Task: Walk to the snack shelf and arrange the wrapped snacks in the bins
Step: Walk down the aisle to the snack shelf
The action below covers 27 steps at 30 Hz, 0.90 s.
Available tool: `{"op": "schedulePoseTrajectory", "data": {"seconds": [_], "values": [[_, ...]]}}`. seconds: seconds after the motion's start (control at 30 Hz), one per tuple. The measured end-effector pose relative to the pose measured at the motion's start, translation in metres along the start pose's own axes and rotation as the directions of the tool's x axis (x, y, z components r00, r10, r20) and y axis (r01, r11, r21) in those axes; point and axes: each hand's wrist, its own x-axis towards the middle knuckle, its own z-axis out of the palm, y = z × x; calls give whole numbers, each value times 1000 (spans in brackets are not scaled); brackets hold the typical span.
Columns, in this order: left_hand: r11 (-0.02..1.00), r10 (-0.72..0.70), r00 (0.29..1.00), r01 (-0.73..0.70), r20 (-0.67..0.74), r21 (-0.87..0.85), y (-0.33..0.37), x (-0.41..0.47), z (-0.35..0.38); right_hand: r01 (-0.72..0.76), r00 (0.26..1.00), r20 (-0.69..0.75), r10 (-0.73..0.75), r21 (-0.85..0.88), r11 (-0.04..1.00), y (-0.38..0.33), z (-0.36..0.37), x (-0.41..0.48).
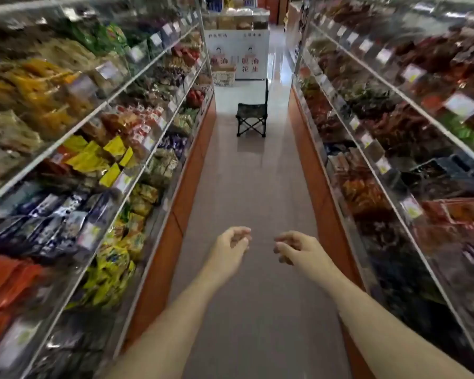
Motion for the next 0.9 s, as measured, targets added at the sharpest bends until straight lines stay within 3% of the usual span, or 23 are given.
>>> {"op": "schedulePoseTrajectory", "data": {"seconds": [0.2,0.43,0.67,0.9], "values": [[995,-54,997,49,59,85,-52,5,-6,-111,993,40,113,-50,993,38,16,12],[980,-145,989,139,36,140,-84,77,-54,-153,985,67,157,-55,987,10,38,110],[985,-122,992,117,33,128,-53,217,-106,-152,987,51,155,-58,987,-44,54,240],[994,-75,988,64,132,90,-3,357,-107,-262,964,20,264,-76,962,-37,37,334]]}}
